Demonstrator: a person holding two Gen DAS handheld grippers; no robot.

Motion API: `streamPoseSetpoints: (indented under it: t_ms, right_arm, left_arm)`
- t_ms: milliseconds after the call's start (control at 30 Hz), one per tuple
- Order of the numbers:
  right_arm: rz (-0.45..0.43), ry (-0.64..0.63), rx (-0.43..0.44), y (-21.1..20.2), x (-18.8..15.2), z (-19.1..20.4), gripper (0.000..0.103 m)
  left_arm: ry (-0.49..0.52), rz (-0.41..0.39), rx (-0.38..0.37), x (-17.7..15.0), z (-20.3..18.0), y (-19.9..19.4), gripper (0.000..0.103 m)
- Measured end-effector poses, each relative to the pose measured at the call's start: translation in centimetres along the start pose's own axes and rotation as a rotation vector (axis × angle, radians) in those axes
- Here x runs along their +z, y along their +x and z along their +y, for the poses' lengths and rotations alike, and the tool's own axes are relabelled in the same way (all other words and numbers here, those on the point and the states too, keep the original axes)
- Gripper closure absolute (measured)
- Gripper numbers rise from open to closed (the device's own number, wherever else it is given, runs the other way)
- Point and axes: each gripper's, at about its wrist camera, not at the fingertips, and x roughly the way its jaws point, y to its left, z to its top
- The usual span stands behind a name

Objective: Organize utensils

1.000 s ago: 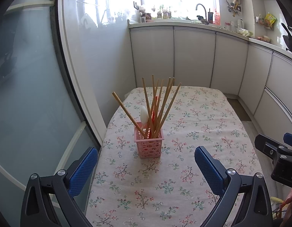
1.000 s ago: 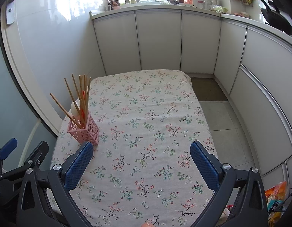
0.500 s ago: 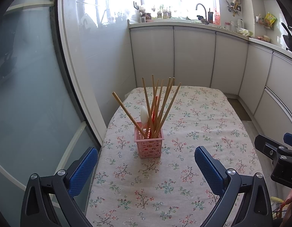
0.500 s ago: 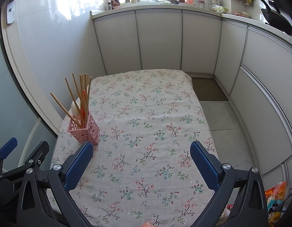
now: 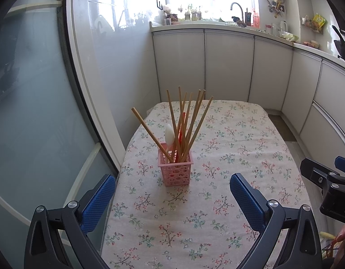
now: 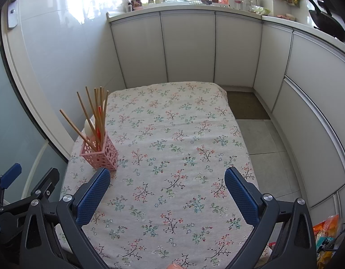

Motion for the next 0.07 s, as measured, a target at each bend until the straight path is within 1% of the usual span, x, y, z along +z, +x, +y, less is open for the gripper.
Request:
streamPoseSetpoints:
  t_ms: [67]
  right_arm:
    - [0.001, -0.002, -0.001, 0.02, -0.02, 0.0, 0.0]
  left_arm:
    - [0.001, 0.001, -0.002, 0.01, 0.06, 0.12, 0.0]
